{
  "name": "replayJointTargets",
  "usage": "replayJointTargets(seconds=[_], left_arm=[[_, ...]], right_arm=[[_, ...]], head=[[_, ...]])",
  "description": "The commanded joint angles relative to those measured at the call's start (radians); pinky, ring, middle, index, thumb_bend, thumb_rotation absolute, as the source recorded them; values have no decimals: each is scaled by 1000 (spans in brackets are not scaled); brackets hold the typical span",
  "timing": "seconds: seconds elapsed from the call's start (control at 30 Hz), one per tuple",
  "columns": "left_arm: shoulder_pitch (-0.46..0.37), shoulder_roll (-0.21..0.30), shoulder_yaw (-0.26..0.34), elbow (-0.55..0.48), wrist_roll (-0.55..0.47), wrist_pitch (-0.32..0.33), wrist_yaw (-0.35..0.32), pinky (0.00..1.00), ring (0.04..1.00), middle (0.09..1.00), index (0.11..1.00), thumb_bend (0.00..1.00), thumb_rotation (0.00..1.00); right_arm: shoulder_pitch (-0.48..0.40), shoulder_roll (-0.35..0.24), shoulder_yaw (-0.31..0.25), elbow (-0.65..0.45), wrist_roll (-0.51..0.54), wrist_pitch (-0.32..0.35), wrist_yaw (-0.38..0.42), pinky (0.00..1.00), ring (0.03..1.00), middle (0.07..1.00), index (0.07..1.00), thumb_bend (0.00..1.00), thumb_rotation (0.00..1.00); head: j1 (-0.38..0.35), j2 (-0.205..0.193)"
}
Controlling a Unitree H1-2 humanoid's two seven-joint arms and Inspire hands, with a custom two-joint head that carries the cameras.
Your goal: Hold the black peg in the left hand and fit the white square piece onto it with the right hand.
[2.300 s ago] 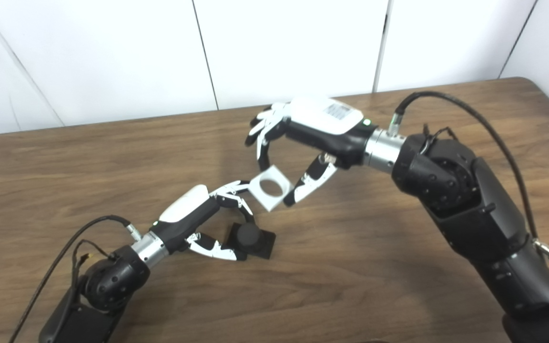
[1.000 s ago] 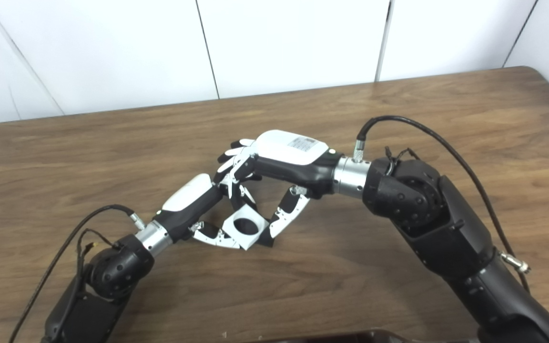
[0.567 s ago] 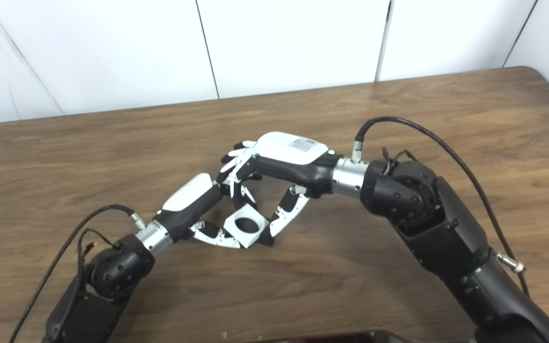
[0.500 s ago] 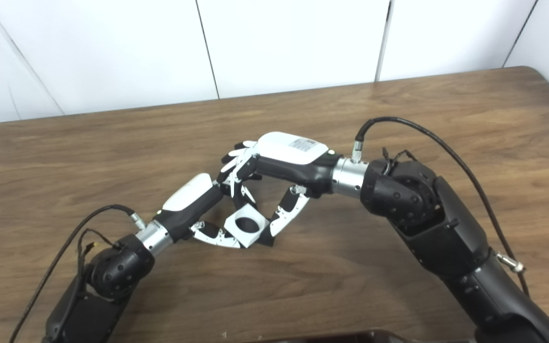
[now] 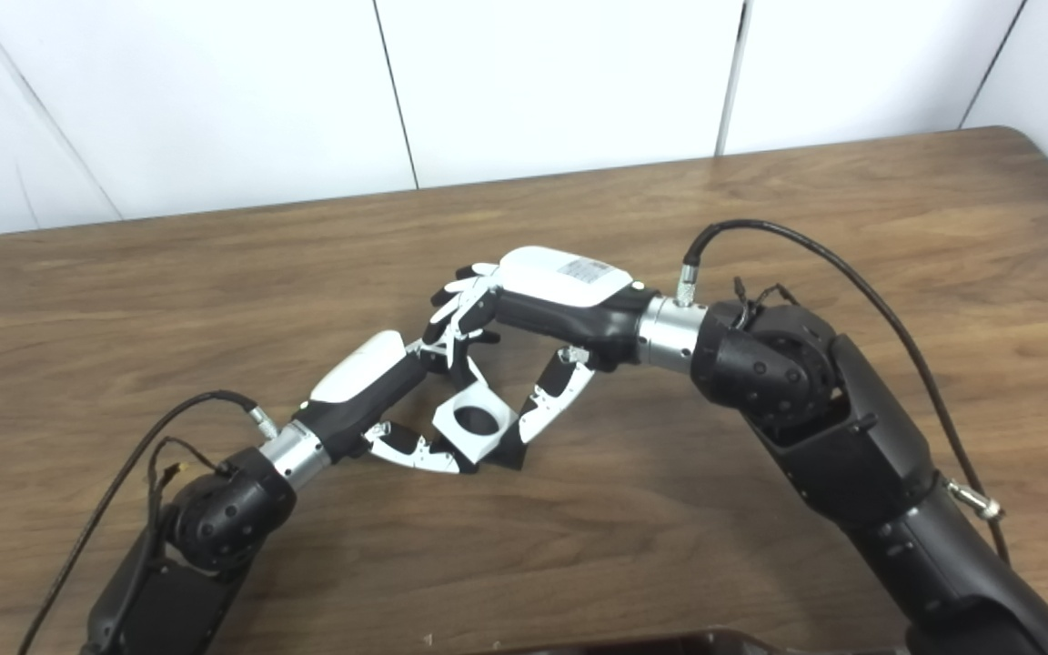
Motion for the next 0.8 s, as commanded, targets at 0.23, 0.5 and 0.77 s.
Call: replayJointTargets(seconds=[0.23, 0.5, 0.77], left_arm=[[1, 9, -8, 2, 9, 29, -15, 802, 956, 916, 497, 514, 89], [0, 9, -7, -8, 9, 44, -22, 804, 961, 918, 497, 515, 89], [-1, 8, -7, -9, 10, 48, -21, 807, 961, 919, 497, 514, 89]], right_arm=[[-28, -1, -16, -5, 0, -24, -31, 974, 903, 795, 478, 519, 141], [-20, 3, -13, 13, 2, -34, -35, 979, 902, 799, 478, 519, 140], [-26, 6, -11, 31, -6, -34, -37, 983, 903, 800, 478, 519, 140]], head=[[3, 4], [4, 7], [7, 10]])
